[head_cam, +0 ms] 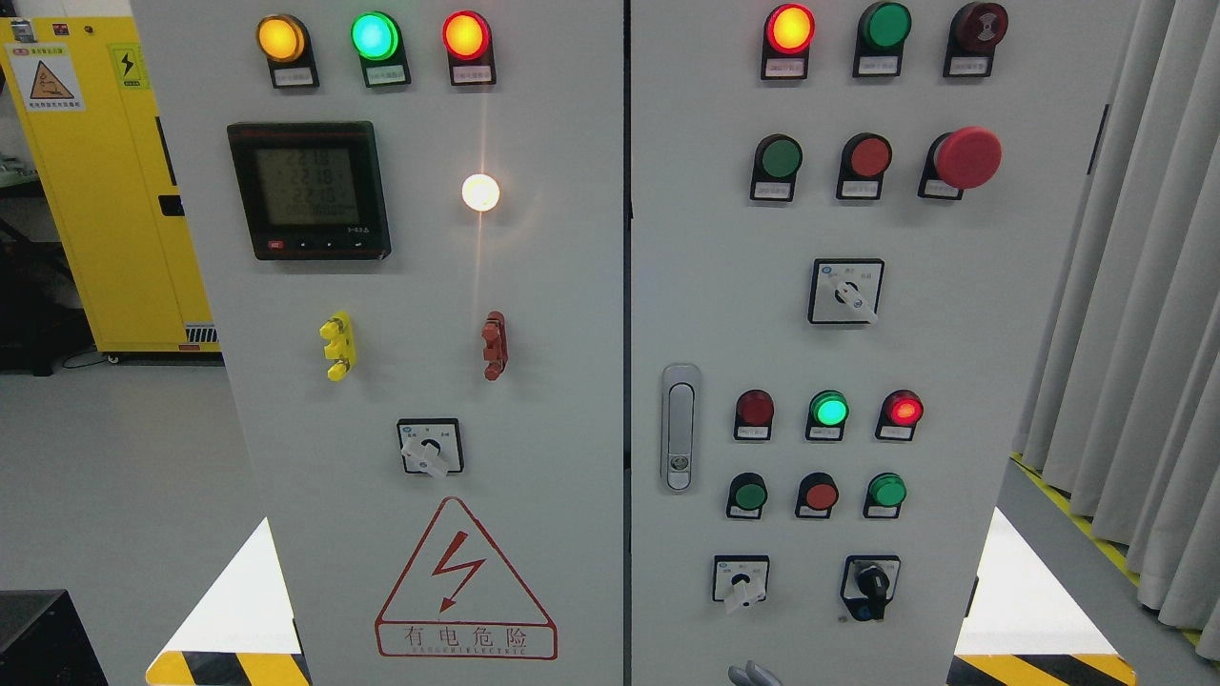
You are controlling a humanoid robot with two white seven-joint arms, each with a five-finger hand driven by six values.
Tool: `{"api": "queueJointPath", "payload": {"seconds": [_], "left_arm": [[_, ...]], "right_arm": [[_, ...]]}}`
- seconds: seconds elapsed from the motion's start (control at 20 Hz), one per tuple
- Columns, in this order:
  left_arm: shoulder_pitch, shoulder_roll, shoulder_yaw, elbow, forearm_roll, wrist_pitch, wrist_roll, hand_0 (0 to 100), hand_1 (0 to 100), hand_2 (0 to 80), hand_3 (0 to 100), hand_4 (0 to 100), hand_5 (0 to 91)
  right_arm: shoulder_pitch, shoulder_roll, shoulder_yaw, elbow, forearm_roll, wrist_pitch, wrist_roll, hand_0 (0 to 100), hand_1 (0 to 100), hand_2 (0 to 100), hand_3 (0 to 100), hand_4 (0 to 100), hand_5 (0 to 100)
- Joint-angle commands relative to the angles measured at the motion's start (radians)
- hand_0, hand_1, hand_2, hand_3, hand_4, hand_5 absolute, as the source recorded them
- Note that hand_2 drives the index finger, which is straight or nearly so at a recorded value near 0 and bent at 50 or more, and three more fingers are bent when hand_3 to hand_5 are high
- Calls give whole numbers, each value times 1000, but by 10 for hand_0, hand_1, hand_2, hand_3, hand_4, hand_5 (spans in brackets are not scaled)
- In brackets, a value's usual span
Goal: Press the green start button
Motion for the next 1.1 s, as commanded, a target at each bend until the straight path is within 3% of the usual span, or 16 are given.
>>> {"api": "queueJointPath", "payload": {"seconds": [0.0,0.45,0.6,0.65,0.7,0.75,0.8,0.9,0.95,1.05], "left_arm": [[1,0,0,1,0,1,0,120,556,0,0,0,0],[0,0,0,1,0,1,0,120,556,0,0,0,0],[0,0,0,1,0,1,0,120,556,0,0,0,0],[0,0,0,1,0,1,0,120,556,0,0,0,0],[0,0,0,1,0,1,0,120,556,0,0,0,0],[0,0,0,-1,0,1,0,120,556,0,0,0,0],[0,0,0,1,0,1,0,120,556,0,0,0,0],[0,0,0,1,0,1,0,120,556,0,0,0,0],[0,0,0,1,0,1,0,120,556,0,0,0,0],[0,0,0,-1,0,1,0,120,556,0,0,0,0]], "right_arm": [[0,0,1,0,0,0,0,441,620,0,196,271,213],[2,0,1,2,17,0,-1,440,620,0,198,275,215],[2,1,-7,10,145,-1,-9,423,630,0,200,278,216],[0,0,-11,17,216,-4,-32,354,691,0,242,338,249],[-2,1,-14,25,292,-12,-60,365,698,0,267,382,271],[-3,1,-20,26,354,-21,-76,377,741,0,364,486,367],[-5,3,-39,31,412,-27,-83,408,778,0,515,659,583],[-15,4,-72,33,527,-35,-87,442,802,0,604,752,719],[-24,4,-80,34,563,-37,-87,475,836,0,736,855,863],[-60,4,-88,43,638,-37,-89,511,851,0,797,888,901]]}}
